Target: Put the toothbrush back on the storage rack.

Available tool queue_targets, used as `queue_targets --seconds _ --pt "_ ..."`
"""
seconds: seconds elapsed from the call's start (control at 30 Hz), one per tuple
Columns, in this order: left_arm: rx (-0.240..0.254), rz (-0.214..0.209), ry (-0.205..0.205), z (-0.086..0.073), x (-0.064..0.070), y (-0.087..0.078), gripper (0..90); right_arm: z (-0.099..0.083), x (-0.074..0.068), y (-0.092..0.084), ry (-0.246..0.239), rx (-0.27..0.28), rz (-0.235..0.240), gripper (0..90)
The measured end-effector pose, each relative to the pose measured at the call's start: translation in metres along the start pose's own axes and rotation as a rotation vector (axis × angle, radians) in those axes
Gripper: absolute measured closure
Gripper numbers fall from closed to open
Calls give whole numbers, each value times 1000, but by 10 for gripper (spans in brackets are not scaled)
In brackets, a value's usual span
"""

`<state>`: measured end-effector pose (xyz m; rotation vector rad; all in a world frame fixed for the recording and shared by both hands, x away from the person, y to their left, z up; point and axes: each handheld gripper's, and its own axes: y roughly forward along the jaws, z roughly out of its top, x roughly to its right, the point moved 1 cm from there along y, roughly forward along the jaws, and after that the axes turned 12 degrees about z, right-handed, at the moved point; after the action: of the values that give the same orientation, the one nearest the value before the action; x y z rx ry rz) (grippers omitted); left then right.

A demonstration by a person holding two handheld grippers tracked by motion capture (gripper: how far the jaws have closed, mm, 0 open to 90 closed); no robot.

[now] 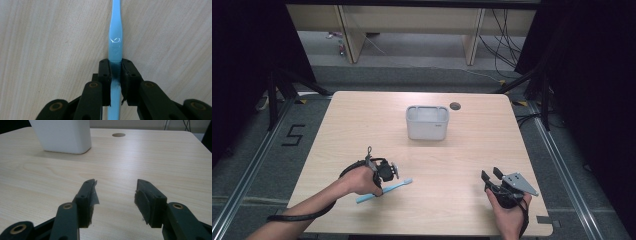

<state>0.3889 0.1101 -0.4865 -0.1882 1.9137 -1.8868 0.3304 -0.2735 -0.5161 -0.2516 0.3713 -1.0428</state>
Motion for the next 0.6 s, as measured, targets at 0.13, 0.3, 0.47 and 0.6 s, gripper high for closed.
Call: queue_targets --seconds 0.13,0.3,0.47,0.6 --pt "18 11 8 0 -1 -1 785 1 4 0 -50 5 -5 507" --pt "27 18 10 -1 -3 -4 785 0 1 0 -9 3 -2 506" --pt "46 22 0 -2 -3 -7 785 1 4 1 -55 20 -2 505" --pt "67 25 -7 -3 -3 -10 785 0 1 0 -9 1 -3 505"
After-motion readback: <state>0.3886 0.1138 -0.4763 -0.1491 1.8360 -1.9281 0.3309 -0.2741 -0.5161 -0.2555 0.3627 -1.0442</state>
